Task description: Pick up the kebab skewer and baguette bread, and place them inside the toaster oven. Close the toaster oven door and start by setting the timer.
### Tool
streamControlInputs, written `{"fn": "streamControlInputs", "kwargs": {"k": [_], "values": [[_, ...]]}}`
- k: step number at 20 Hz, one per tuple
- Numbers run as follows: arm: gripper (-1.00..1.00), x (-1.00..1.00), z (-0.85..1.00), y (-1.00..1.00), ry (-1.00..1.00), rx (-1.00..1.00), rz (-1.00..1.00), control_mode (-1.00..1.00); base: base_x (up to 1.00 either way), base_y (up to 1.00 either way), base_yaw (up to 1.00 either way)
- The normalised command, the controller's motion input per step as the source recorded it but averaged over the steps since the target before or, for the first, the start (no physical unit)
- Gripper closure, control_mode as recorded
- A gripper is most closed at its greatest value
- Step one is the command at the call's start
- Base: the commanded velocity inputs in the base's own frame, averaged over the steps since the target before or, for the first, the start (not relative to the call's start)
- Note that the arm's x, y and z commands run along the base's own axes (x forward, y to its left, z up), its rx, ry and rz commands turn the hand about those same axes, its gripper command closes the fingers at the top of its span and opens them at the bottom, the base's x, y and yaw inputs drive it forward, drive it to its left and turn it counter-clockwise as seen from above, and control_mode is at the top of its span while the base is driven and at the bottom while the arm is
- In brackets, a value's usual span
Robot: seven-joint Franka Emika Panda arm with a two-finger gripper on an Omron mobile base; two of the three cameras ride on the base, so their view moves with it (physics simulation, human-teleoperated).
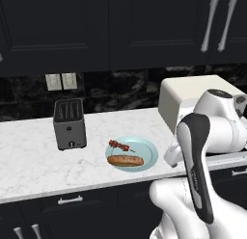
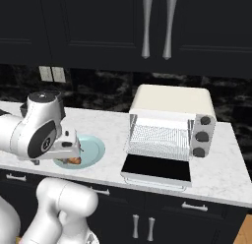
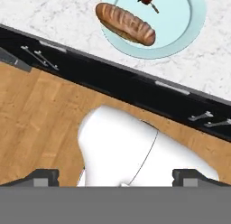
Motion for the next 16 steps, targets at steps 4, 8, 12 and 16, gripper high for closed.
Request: {"fn": "streamControlInputs", "kwargs": {"k": [4,8,12,16], "values": [[-1.00,0.06,-0.04,0.56,0.00,-0.14,0.35,-1.00,0.00,0.00,0.00],[-1.00,0.21,-0.01,0.26,0.01,-0.13,0.33,-1.00,0.00,0.00,0.00],[-1.00,0.27,-0.09,-0.01,0.01,-0.04,0.20,-1.00,0.00,0.00,0.00],[-1.00,0.47,-0.46,0.01,-0.01,0.00,0.14,-1.00,0.00,0.00,0.00]]}}
